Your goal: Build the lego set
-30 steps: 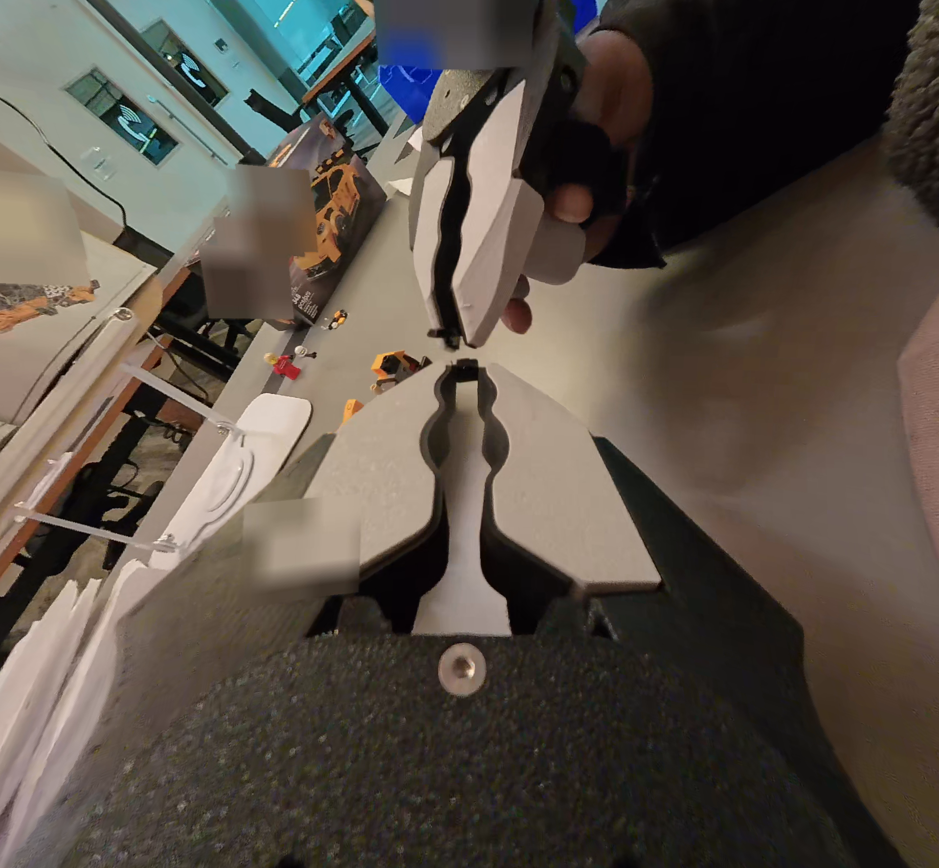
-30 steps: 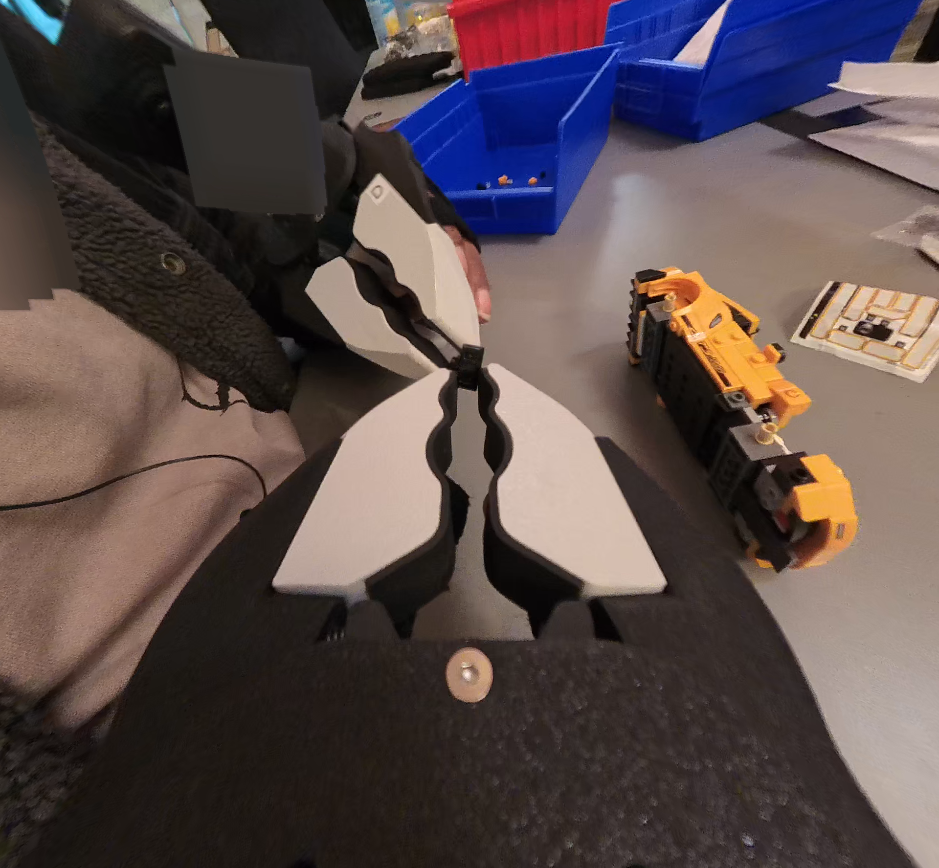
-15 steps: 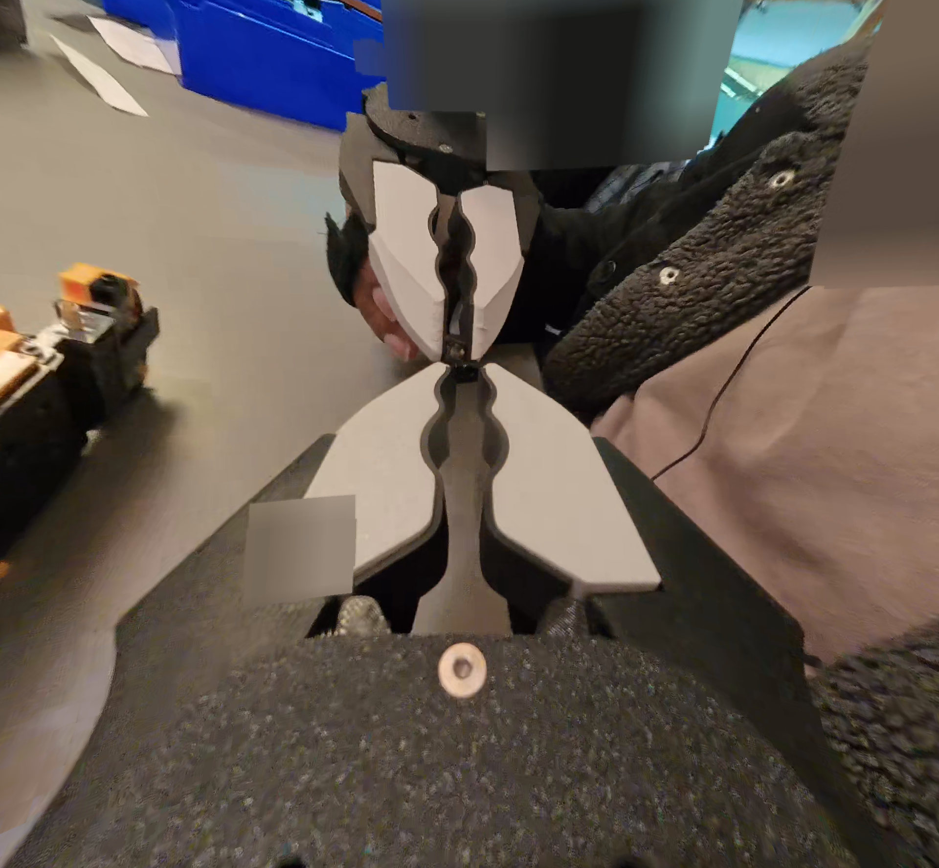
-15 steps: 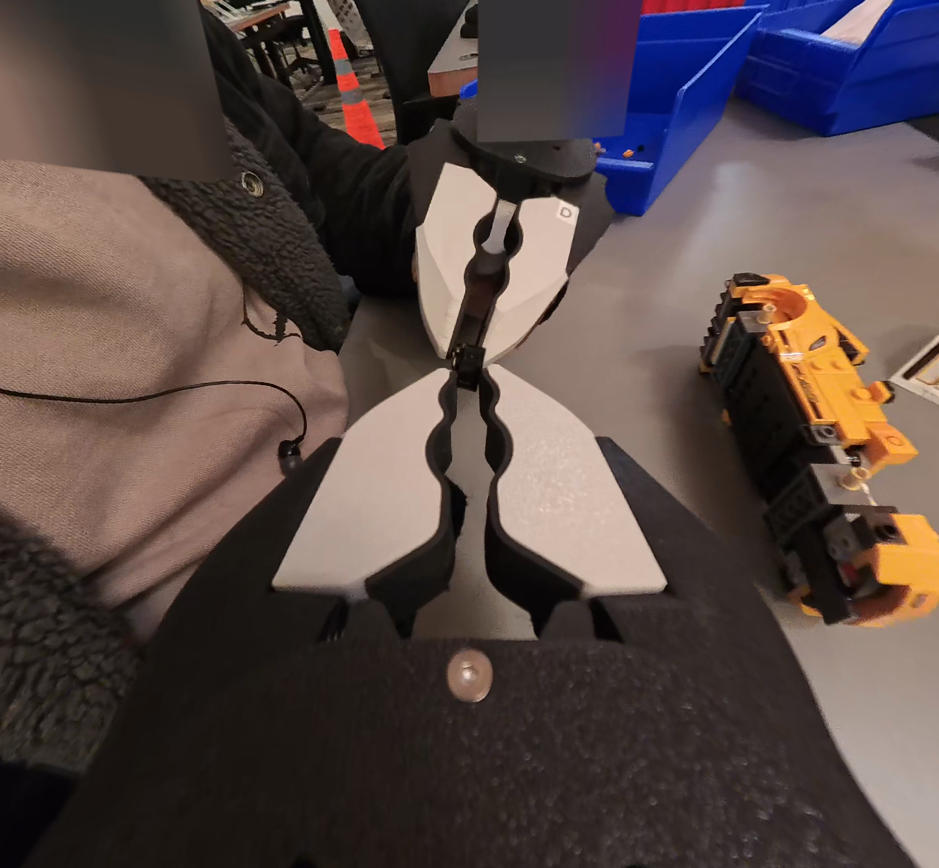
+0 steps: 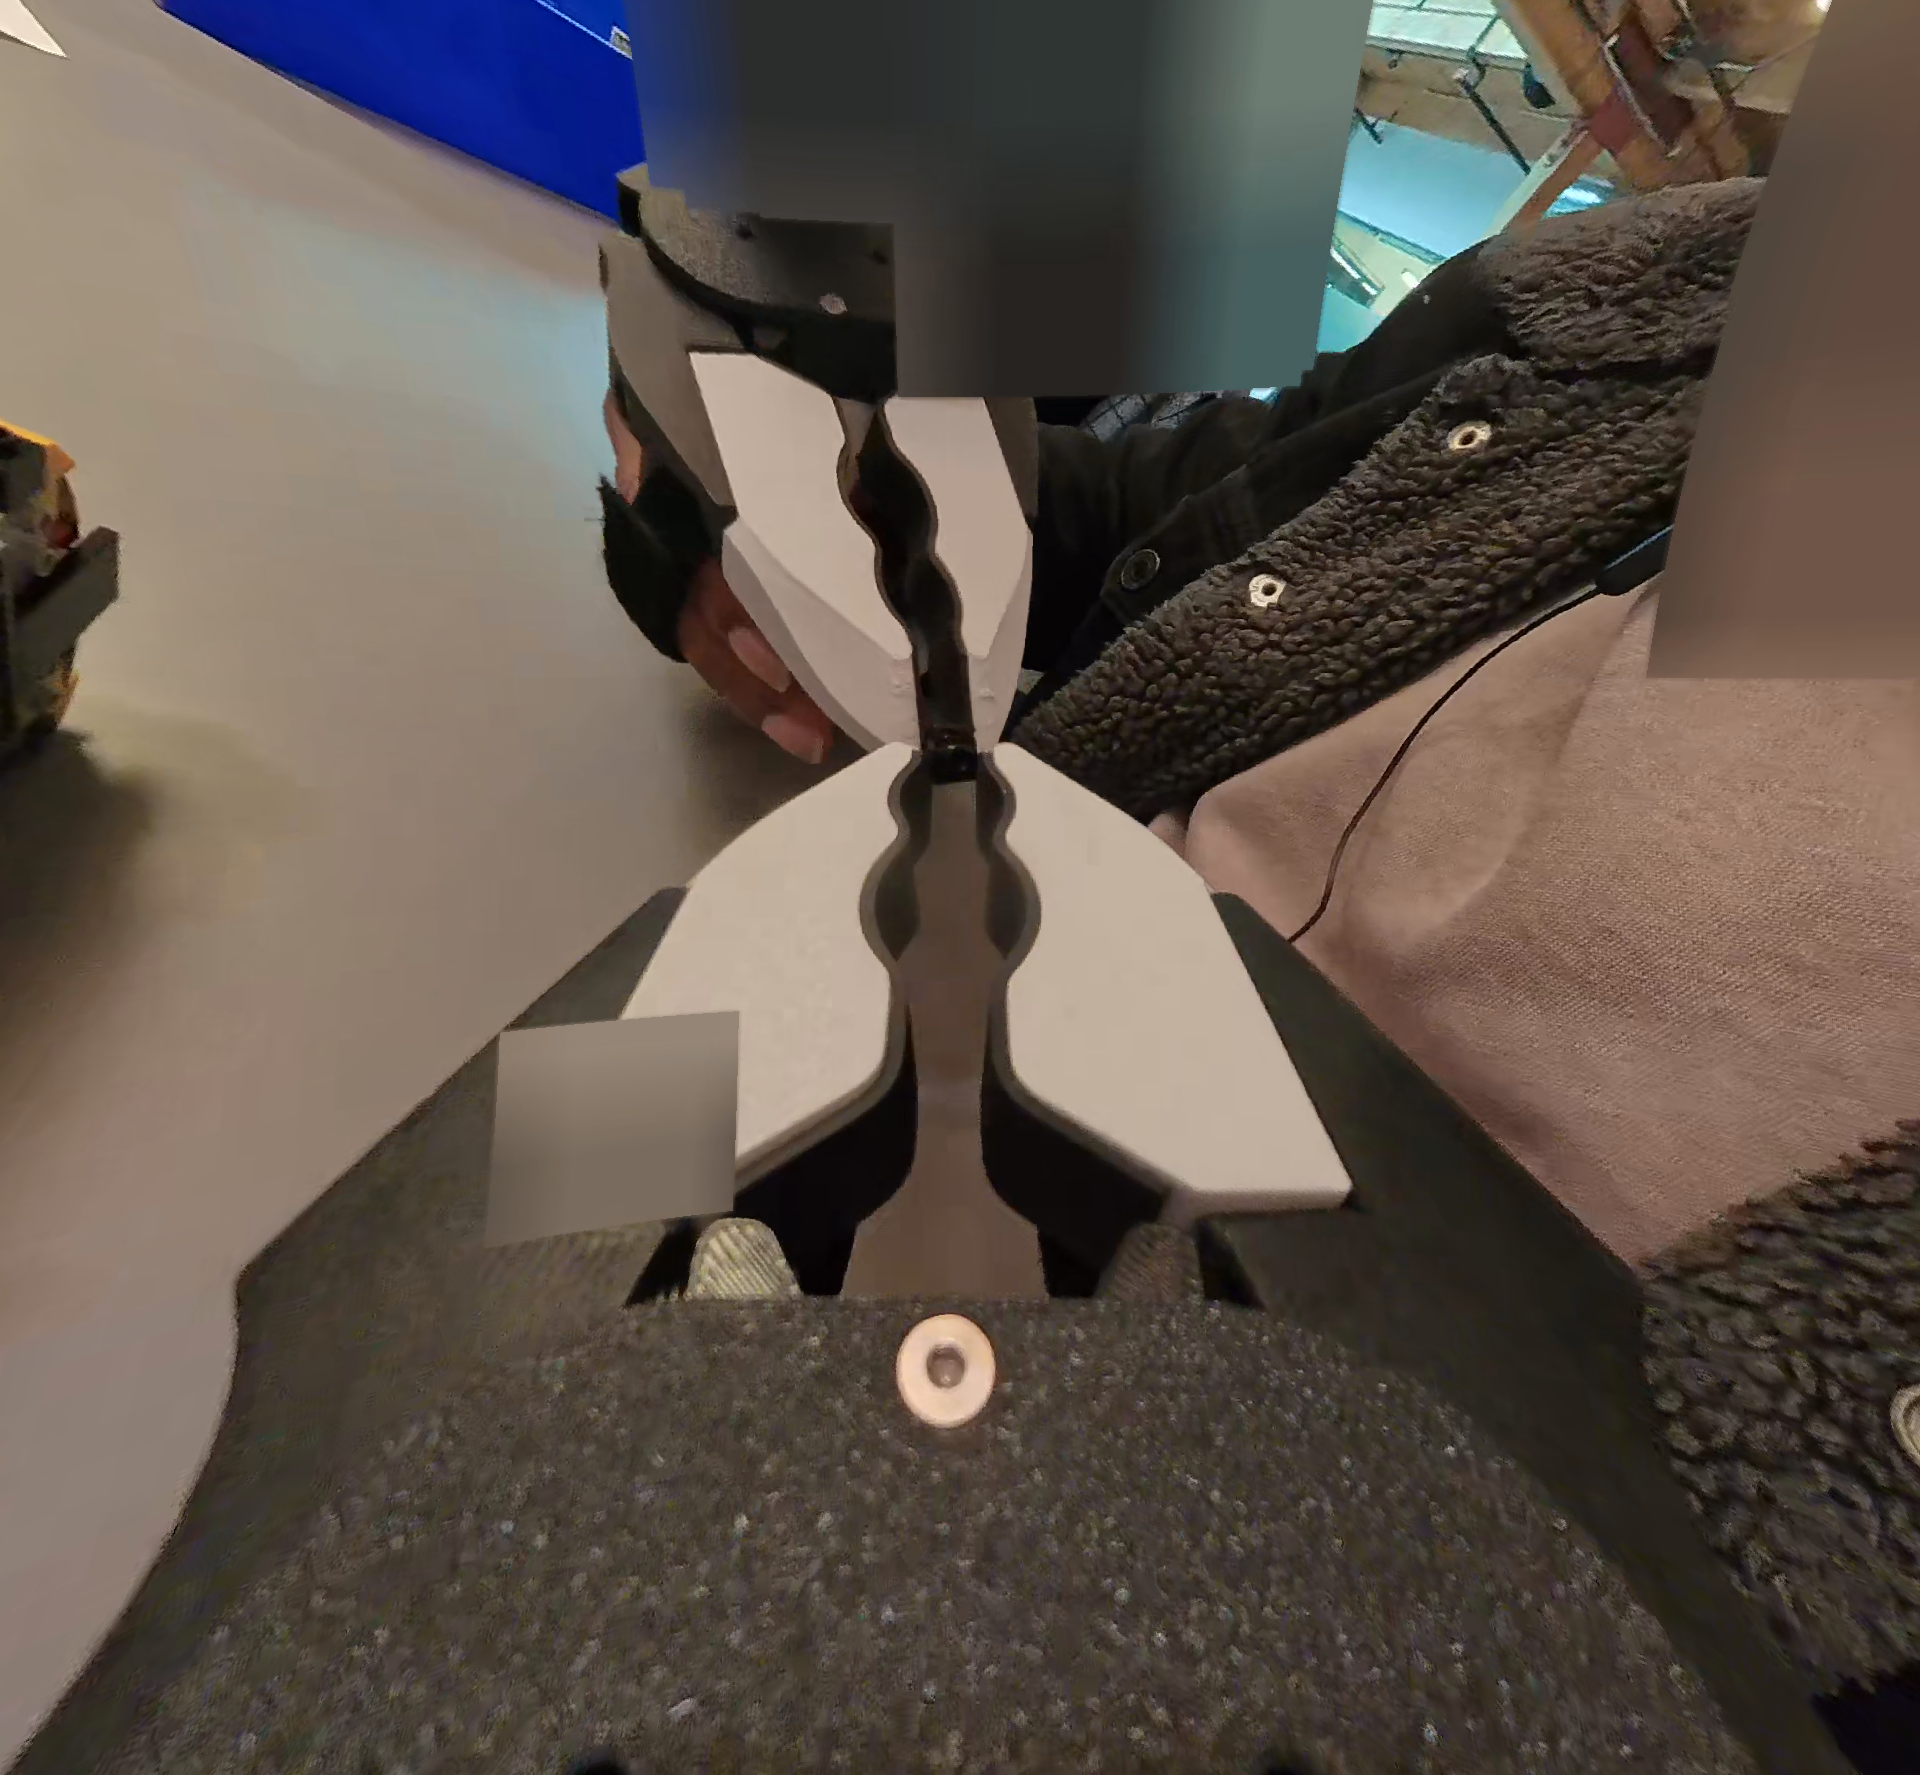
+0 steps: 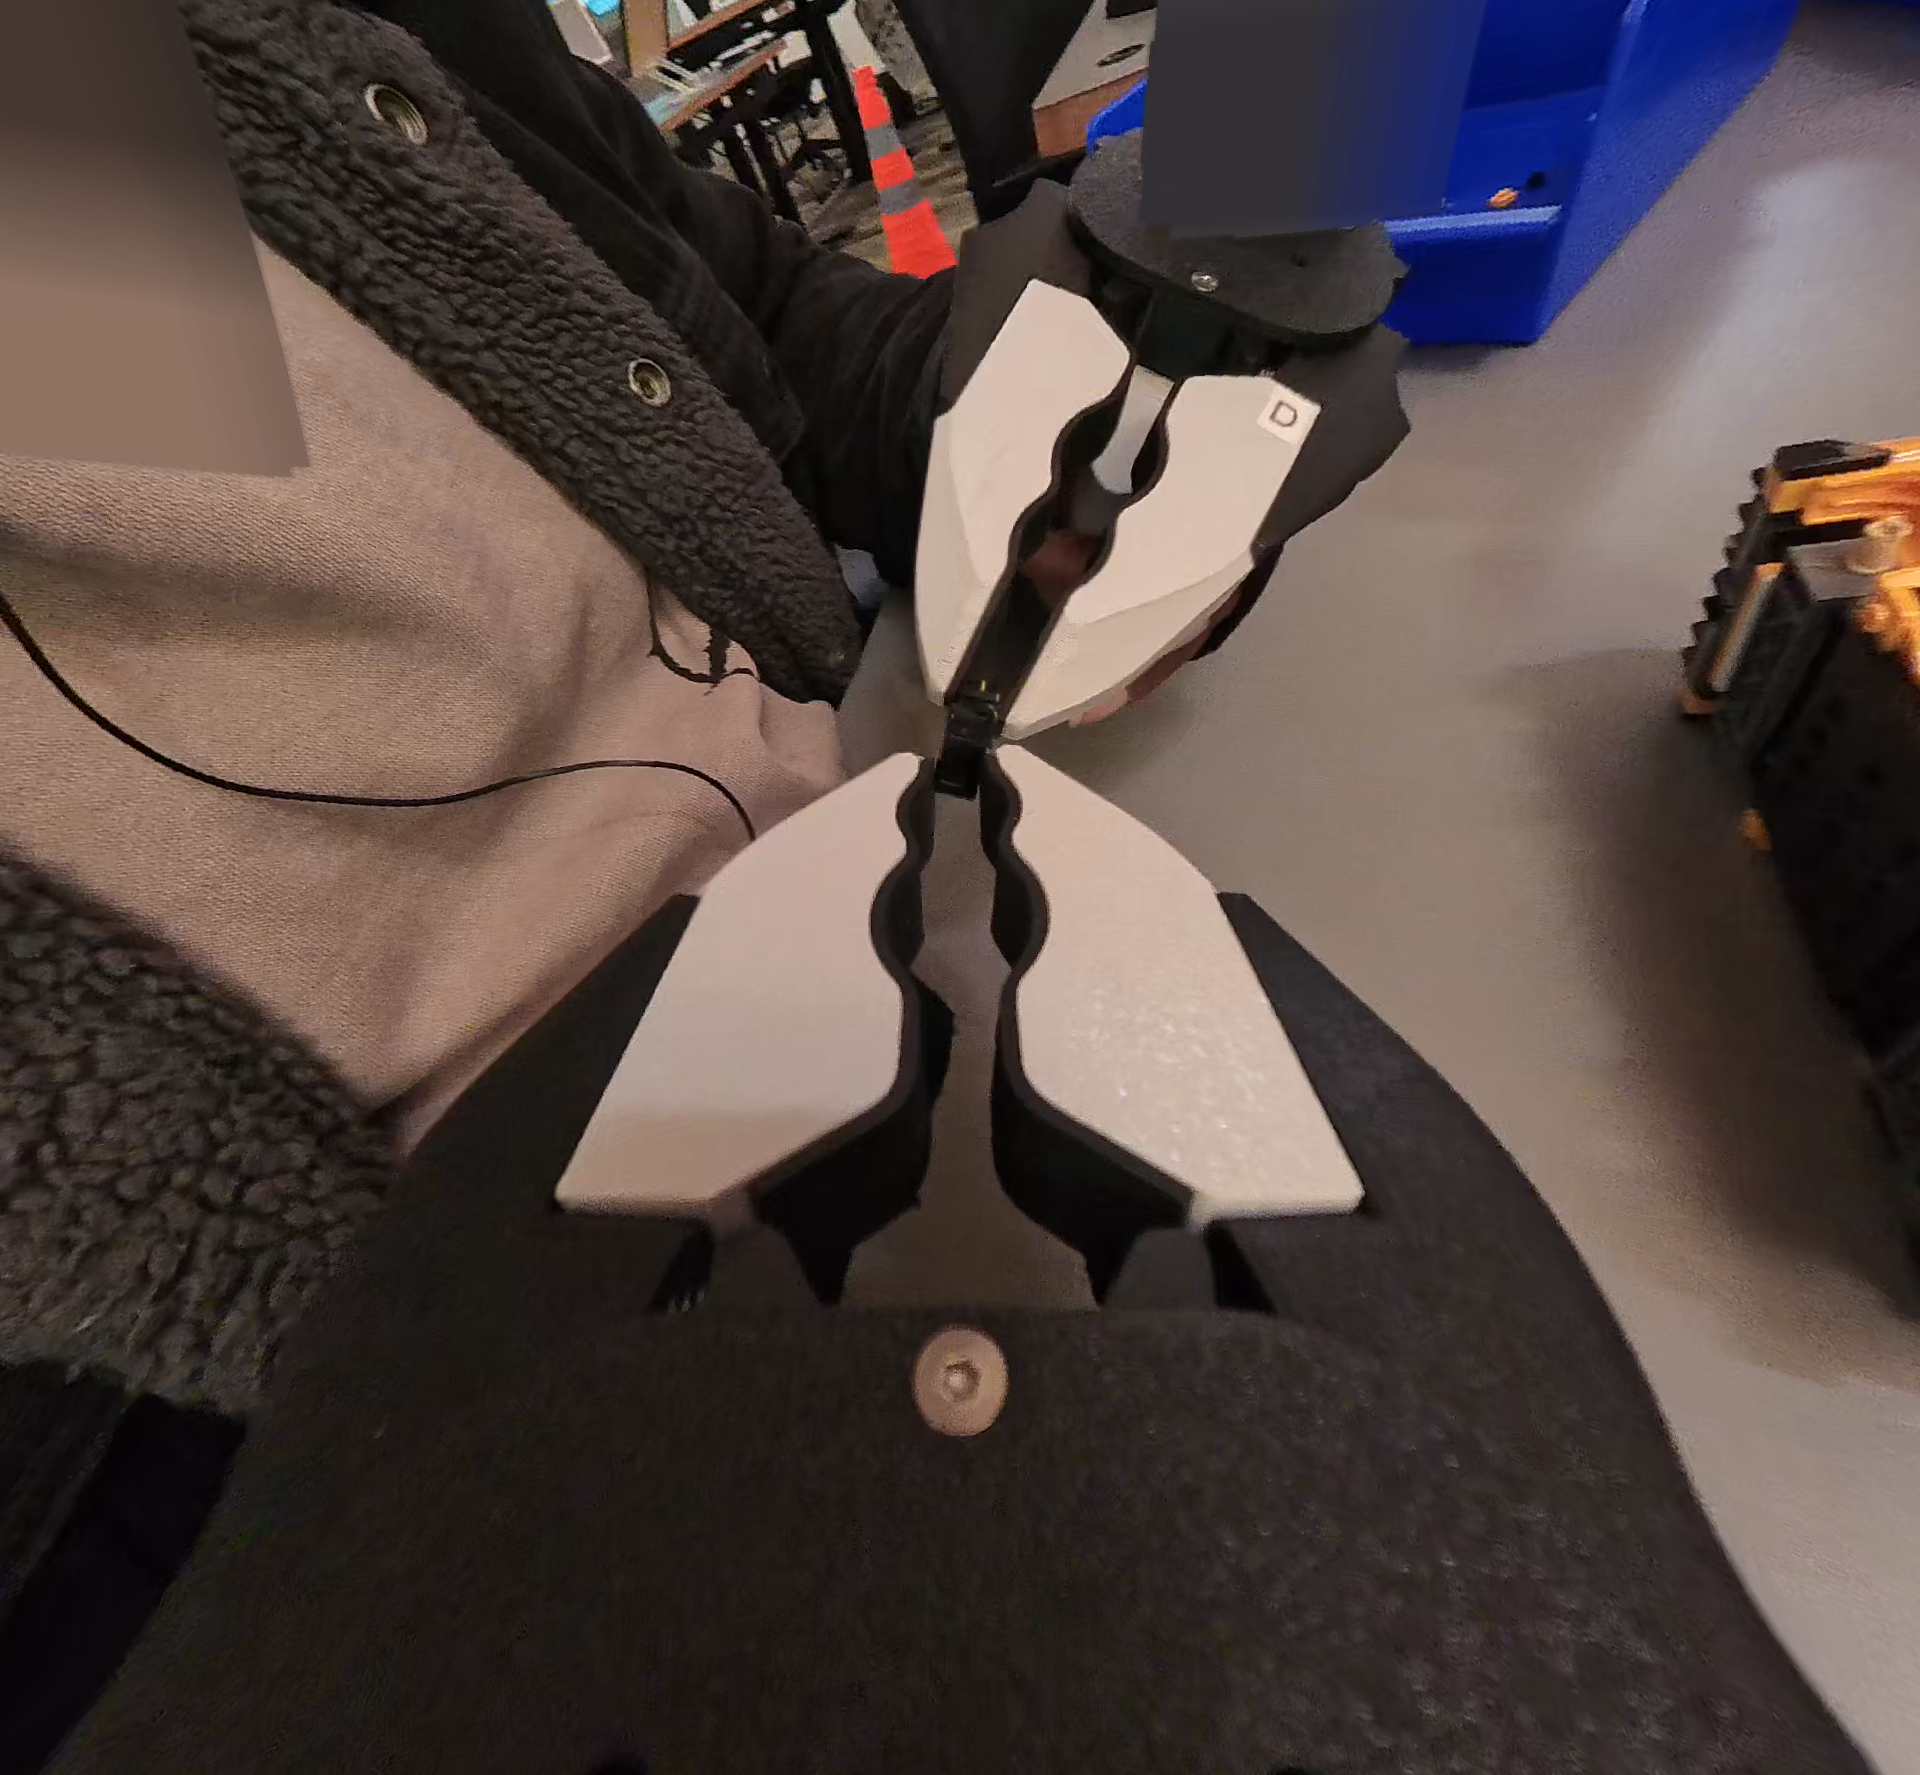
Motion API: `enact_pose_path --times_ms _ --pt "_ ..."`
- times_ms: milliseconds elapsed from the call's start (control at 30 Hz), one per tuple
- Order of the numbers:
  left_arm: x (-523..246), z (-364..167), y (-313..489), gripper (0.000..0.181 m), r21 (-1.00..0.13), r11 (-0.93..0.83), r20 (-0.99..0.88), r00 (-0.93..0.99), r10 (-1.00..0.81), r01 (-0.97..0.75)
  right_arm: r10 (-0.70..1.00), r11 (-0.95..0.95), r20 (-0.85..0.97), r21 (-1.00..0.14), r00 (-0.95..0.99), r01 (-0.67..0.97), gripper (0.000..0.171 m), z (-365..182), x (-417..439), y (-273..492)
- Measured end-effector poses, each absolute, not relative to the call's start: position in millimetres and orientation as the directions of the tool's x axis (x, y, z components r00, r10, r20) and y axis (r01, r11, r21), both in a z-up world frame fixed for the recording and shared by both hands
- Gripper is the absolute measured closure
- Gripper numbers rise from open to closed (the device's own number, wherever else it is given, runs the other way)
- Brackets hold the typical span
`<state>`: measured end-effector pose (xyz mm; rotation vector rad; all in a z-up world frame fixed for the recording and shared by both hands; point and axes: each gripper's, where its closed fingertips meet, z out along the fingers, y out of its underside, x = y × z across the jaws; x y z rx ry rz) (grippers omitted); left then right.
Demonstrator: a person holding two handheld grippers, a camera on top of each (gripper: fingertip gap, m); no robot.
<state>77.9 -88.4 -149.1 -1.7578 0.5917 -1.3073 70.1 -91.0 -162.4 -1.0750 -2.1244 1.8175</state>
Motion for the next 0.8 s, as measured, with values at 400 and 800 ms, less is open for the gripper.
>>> enact_pose_path --times_ms 400,800 --pt "80.8 -153.1 -91.4 0.173 -0.805 -0.583 0.586 0.305 -0.751 0.111 0.49 -0.089 -0.526 -0.824 -0.695 0.56 0.164 -169.1 73.6 -98.4" --pt "80.8 -178.0 -93.0 0.173 -0.742 -0.67 0.628 0.359 -0.69 0.011 0.541 -0.007 -0.548 -0.761 -0.638 0.649 0.163 -191.6 77.2 -97.6"
